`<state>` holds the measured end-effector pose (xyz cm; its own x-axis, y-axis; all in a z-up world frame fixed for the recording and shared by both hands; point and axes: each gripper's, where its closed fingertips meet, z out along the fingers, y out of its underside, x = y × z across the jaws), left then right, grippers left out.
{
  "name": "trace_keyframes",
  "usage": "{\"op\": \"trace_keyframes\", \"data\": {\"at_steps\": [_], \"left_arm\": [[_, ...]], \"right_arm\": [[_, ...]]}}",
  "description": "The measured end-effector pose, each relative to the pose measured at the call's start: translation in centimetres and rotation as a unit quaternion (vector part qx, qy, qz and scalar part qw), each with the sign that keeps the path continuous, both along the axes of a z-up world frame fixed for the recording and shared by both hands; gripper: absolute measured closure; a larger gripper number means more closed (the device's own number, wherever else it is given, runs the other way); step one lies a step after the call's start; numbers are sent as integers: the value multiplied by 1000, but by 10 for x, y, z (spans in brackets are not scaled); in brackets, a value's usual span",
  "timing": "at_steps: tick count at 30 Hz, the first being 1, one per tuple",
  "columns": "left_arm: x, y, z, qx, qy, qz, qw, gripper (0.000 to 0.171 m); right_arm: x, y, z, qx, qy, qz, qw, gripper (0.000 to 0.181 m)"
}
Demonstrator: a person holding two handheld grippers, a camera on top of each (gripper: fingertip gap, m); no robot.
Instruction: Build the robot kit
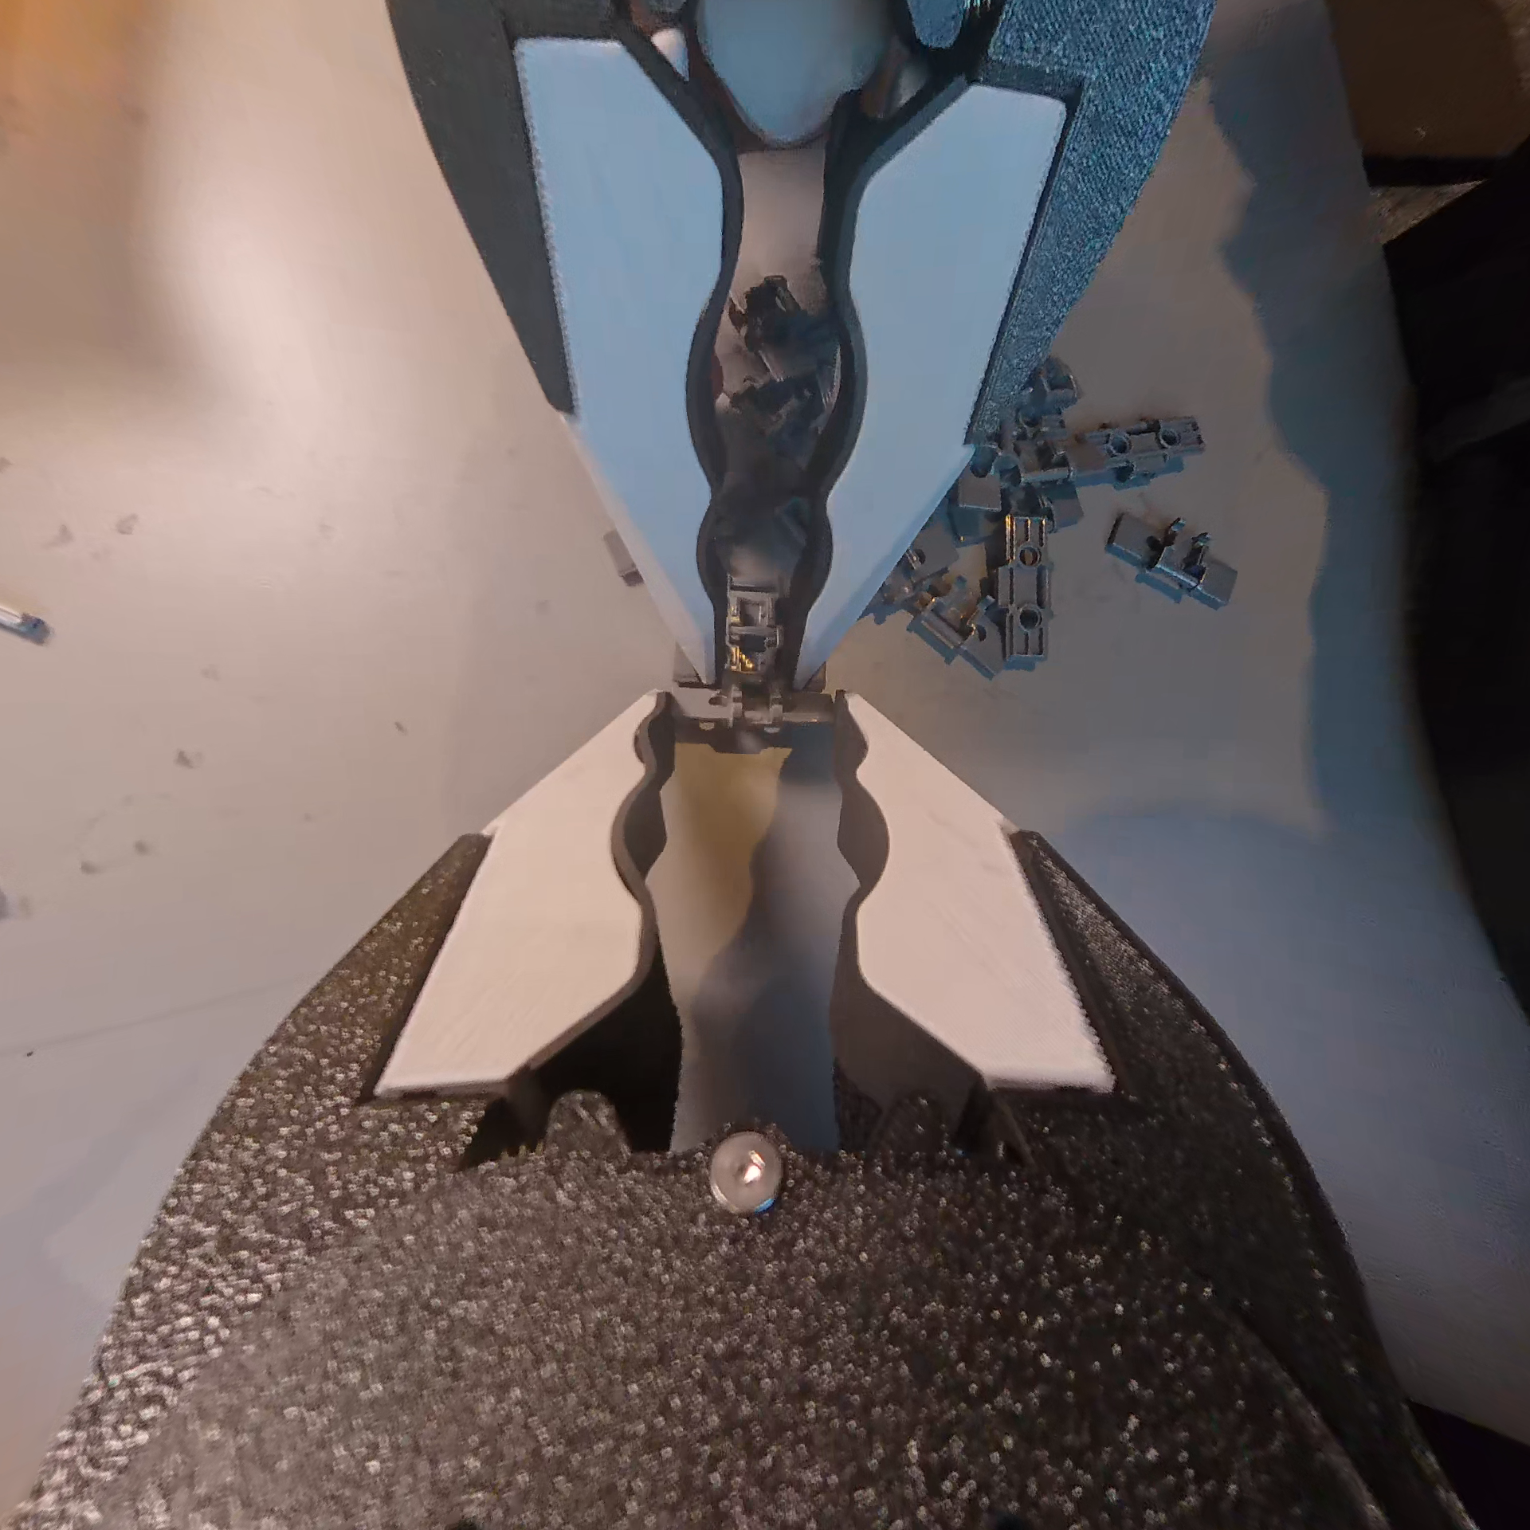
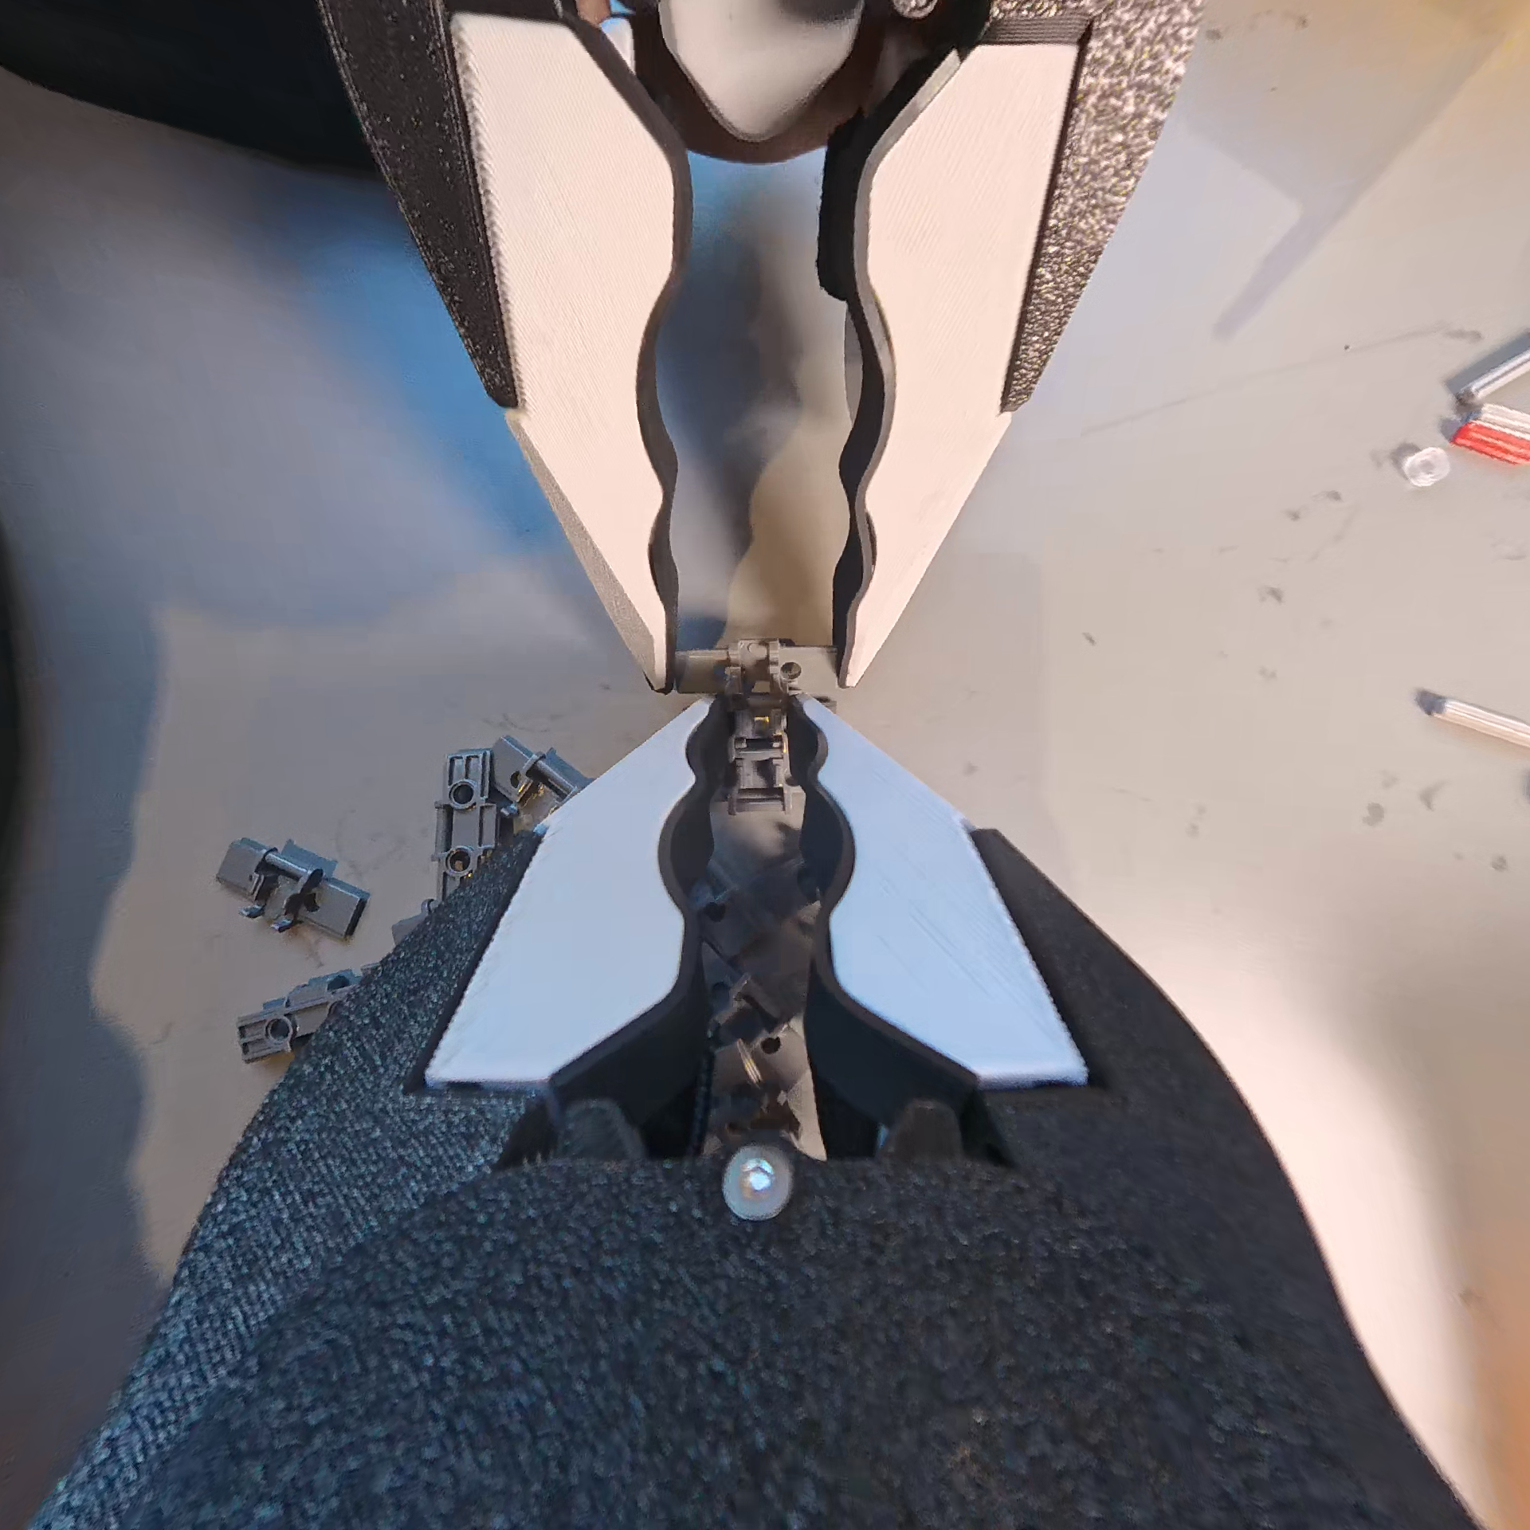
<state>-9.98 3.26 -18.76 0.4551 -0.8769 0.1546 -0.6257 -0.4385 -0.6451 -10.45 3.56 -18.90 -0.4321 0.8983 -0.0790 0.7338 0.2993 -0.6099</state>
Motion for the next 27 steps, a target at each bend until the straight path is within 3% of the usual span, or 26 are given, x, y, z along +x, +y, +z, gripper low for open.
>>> {"op": "trace_keyframes", "data": {"at_steps": [11,15,27], "left_arm": [[1,0,1,9,2,1,1000,135],[-7,-1,-2,21,1,6,1000,135],[-30,-5,-2,42,-29,38,998,134]], "right_arm": [[0,1,0,12,14,-3,1000,167],[2,4,8,6,16,-10,1000,152],[17,10,2,26,-39,-46,998,151]]}}
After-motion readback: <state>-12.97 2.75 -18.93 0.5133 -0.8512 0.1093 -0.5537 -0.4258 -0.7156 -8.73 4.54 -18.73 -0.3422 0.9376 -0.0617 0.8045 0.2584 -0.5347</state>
